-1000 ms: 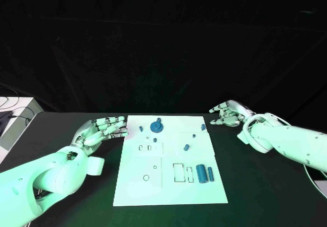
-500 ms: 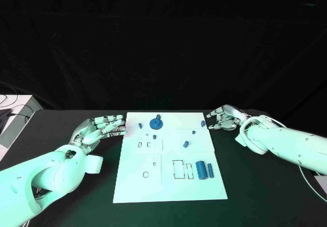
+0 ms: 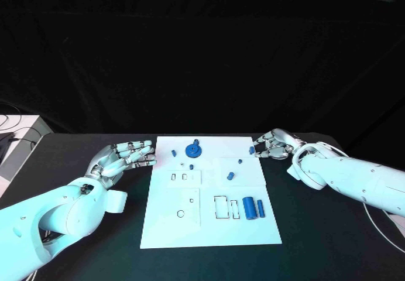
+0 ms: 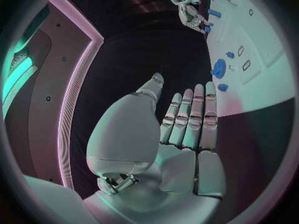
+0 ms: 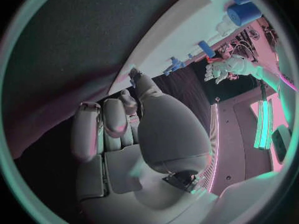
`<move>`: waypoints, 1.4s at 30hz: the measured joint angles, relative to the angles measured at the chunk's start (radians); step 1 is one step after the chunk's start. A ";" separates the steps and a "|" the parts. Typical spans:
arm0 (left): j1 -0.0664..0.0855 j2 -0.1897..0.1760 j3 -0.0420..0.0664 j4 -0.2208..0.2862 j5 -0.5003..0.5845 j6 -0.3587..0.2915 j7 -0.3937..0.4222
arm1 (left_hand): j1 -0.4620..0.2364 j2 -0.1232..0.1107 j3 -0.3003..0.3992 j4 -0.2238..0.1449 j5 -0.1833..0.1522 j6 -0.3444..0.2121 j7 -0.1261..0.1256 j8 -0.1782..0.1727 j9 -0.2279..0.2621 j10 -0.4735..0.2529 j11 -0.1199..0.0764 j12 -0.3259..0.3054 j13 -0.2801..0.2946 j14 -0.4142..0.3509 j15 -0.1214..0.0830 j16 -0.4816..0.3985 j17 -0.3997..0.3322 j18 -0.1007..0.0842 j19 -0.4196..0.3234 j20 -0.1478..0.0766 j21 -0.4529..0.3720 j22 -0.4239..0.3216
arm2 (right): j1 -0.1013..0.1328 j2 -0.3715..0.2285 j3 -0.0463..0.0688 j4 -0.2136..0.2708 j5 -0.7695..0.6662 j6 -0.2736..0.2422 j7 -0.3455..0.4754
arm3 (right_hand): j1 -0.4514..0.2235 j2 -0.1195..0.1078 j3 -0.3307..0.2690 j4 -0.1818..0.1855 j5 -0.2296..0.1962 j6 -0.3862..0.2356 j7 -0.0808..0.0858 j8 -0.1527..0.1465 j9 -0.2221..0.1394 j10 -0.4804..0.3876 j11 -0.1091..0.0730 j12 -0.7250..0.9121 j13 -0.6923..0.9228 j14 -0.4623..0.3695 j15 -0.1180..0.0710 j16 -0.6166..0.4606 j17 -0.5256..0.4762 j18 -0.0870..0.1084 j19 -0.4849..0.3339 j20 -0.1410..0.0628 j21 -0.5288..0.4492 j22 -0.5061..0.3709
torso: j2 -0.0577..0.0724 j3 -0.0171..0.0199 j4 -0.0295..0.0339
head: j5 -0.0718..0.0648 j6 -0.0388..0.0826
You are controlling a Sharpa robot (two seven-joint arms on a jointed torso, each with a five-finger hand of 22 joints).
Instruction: Assemble the parts on the task board
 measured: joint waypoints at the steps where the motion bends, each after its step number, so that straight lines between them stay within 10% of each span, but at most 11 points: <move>1: 0.000 0.000 0.000 0.000 0.000 0.000 0.000 | 0.000 0.000 0.000 0.000 0.000 0.000 0.000 0.000 0.000 0.000 0.000 0.000 0.000 0.000 0.000 0.000 0.000 0.000 0.000 0.000 0.000 0.000 | 0.000 0.001 0.000 -0.001 0.001 -0.001 -0.001 | 0.000 0.000 0.000 0.000 0.000 0.004 0.002 0.000 0.000 0.002 0.001 0.000 0.000 0.000 0.000 0.000 0.000 0.000 0.000 0.000 0.004 0.000 | 0.000 -0.0001 0.0000 | 0.000 0.000; 42: 0.000 -0.003 0.001 -0.005 0.000 0.004 -0.008 | 0.000 0.000 0.000 0.000 0.000 0.000 0.000 0.000 0.000 0.000 0.000 0.000 0.000 0.000 0.000 0.000 0.000 0.000 0.000 0.000 -0.001 0.000 | -0.001 0.034 0.000 -0.007 0.008 0.022 -0.024 | -0.020 0.020 0.004 -0.004 0.000 0.020 -0.007 0.000 0.000 0.014 -0.004 0.008 0.015 0.004 -0.003 0.004 0.005 0.000 0.000 0.000 0.014 -0.001 | -0.001 -0.0023 -0.0013 | 0.011 -0.009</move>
